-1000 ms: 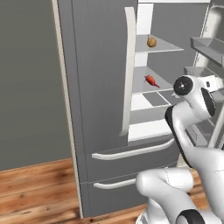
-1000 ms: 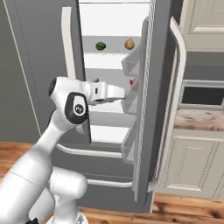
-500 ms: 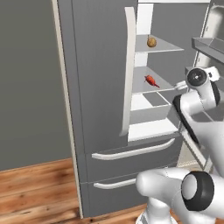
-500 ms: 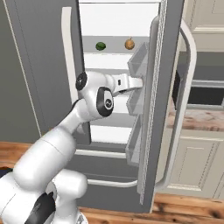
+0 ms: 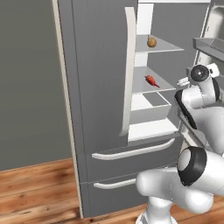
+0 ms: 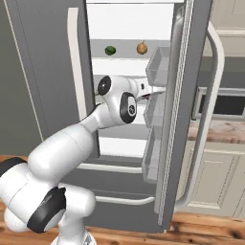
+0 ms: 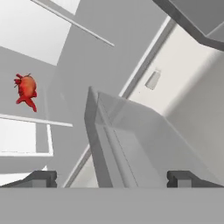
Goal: Gather the onion and avocado from the fridge and place them on a tray on the dining counter. Then gather the fishs from the fridge and place them on the other tray.
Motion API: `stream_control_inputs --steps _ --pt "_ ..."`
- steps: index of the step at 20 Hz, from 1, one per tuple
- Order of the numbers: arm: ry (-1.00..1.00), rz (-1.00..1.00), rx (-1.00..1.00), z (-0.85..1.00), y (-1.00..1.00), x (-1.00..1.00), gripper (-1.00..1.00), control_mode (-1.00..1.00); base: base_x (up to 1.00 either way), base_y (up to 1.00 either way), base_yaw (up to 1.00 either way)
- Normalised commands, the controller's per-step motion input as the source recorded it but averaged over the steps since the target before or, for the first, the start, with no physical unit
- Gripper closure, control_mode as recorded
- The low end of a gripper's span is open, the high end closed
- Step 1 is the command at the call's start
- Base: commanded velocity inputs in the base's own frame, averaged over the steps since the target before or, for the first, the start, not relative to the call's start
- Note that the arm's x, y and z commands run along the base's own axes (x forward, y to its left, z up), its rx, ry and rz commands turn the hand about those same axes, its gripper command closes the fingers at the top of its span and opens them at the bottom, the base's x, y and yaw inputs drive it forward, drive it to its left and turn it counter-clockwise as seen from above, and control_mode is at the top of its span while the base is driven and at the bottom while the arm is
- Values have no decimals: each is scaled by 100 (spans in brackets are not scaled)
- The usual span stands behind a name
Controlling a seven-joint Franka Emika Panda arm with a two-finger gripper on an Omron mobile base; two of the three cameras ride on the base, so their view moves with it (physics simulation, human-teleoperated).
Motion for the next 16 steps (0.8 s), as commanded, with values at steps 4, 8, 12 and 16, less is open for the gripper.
stream_control_inputs --steps 4,8,12,16 --pt "-2 0 0 -26 -35 6 -100 -100 0 0 0" --pt "-13 0 -1 -4 -6 -18 -100 -100 0 0 0" --pt "-25 0 -3 8 10 -57 -100 -100 0 0 0" --pt "-22 0 -4 36 15 -60 -100 -100 0 0 0"
